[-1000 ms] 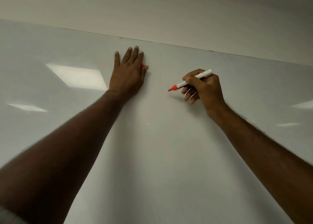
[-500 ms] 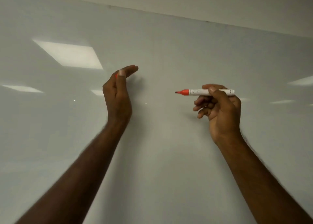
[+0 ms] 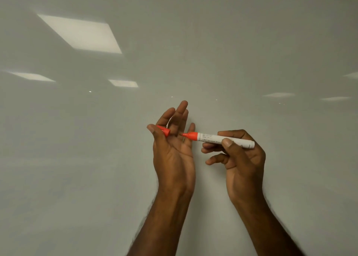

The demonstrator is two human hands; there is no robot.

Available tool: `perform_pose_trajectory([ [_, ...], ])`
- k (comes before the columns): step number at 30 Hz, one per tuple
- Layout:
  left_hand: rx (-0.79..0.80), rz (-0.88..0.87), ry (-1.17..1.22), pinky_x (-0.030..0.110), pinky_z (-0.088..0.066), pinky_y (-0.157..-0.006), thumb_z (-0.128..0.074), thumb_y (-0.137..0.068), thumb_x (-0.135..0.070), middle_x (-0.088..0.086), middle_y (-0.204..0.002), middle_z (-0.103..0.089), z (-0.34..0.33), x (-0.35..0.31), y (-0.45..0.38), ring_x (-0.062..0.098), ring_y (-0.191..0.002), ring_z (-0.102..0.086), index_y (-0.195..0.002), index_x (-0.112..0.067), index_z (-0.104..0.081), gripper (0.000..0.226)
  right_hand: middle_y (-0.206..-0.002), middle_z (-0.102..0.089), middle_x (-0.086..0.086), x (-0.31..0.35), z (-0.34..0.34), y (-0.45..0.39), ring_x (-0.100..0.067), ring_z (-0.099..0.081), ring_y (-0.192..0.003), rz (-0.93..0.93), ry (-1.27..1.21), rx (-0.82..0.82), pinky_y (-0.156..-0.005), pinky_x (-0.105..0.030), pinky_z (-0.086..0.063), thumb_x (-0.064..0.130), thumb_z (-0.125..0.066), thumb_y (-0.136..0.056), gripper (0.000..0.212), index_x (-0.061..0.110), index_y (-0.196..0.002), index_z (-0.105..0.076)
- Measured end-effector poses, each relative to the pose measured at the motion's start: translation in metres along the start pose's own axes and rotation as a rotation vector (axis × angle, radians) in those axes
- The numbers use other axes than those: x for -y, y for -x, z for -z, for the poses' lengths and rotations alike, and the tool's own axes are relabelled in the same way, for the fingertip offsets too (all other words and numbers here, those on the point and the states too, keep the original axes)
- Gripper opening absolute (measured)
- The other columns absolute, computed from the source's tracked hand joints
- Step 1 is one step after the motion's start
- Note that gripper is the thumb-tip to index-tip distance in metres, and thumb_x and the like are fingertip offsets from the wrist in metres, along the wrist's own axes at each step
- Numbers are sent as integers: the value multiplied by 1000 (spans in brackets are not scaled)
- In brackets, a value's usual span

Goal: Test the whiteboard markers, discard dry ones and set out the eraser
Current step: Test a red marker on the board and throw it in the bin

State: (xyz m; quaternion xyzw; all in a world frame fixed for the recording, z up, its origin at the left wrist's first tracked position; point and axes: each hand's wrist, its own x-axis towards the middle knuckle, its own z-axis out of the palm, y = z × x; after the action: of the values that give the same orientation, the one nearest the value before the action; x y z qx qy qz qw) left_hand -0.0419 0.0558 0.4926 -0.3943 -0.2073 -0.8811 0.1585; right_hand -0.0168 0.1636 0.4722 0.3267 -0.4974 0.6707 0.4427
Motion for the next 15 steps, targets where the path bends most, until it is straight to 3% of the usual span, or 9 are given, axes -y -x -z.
perform_pose_trajectory([
  [3,49,-5,7,59,-32,-117,-31,-92,-54,8,-135,-64,-1,2,5,26,-132,-56,-118,-21,-59,51,-91,-77,-12,-1,-1,3,-35,-76,-82,-18,-1,17,-60,-33,-61,18,-63,-87,12,19,-94,-73],
  [6,73,2,27,63,-30,-116,-30,-95,-55,10,-138,-62,3,4,7,29,-135,-53,-119,-22,-60,51,-92,-77,-10,1,-4,5,-34,-76,-82,1,-8,42,-63,-33,-61,28,-65,-84,13,29,-91,-76],
  [15,130,34,23,61,-34,-115,-19,-99,-56,5,-143,-59,10,6,8,26,-136,-52,-127,-26,-56,56,-96,-77,-9,-4,-6,9,-35,-75,-87,-46,-9,112,-68,-36,-62,29,-66,-82,14,30,-92,-76],
])
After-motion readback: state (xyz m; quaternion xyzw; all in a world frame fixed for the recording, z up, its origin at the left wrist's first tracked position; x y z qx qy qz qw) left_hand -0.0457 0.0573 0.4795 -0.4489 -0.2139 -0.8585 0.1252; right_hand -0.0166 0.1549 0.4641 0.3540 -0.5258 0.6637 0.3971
